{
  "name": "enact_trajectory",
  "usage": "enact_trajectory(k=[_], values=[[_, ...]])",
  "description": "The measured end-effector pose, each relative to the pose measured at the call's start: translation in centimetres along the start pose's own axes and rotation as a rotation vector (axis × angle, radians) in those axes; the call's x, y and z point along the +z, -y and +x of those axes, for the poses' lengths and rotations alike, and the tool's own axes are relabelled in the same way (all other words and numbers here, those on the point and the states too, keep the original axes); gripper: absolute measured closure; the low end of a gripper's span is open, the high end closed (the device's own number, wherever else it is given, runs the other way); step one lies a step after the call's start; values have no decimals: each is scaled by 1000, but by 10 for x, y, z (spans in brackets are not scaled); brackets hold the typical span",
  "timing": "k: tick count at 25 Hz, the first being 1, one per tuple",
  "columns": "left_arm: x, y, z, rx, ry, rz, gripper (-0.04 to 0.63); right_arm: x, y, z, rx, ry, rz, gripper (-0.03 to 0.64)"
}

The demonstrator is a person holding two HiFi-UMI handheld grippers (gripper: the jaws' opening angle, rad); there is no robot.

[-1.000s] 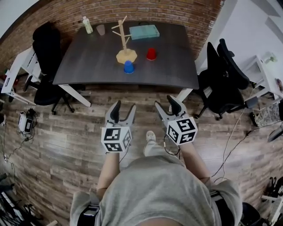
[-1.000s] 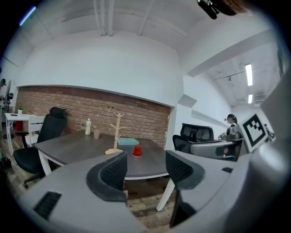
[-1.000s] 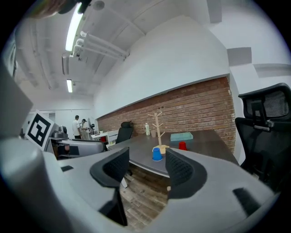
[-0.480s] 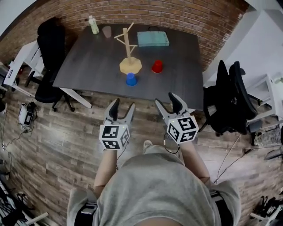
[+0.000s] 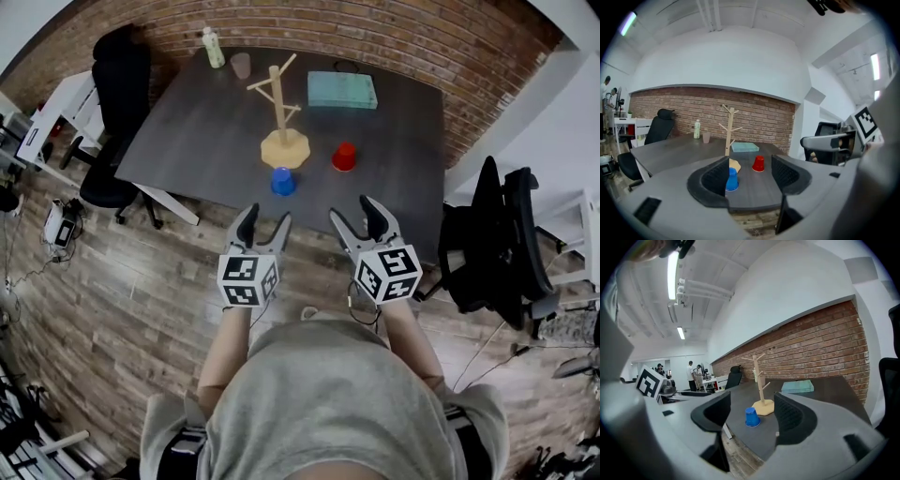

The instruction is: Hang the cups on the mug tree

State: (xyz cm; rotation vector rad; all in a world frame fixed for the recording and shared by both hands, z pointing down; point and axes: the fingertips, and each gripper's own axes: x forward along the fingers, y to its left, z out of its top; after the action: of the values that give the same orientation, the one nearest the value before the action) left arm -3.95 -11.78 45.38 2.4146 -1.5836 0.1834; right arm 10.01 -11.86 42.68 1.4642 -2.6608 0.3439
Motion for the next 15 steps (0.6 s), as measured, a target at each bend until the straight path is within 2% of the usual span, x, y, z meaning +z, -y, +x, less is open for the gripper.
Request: enact_trajectory(k=[8, 15], values=[[-23, -16, 39, 52, -45, 20, 337, -8, 13, 20, 17, -6, 14, 339], [-47, -34, 79, 72, -89, 33, 337, -20, 32, 30, -13, -32, 22, 339]])
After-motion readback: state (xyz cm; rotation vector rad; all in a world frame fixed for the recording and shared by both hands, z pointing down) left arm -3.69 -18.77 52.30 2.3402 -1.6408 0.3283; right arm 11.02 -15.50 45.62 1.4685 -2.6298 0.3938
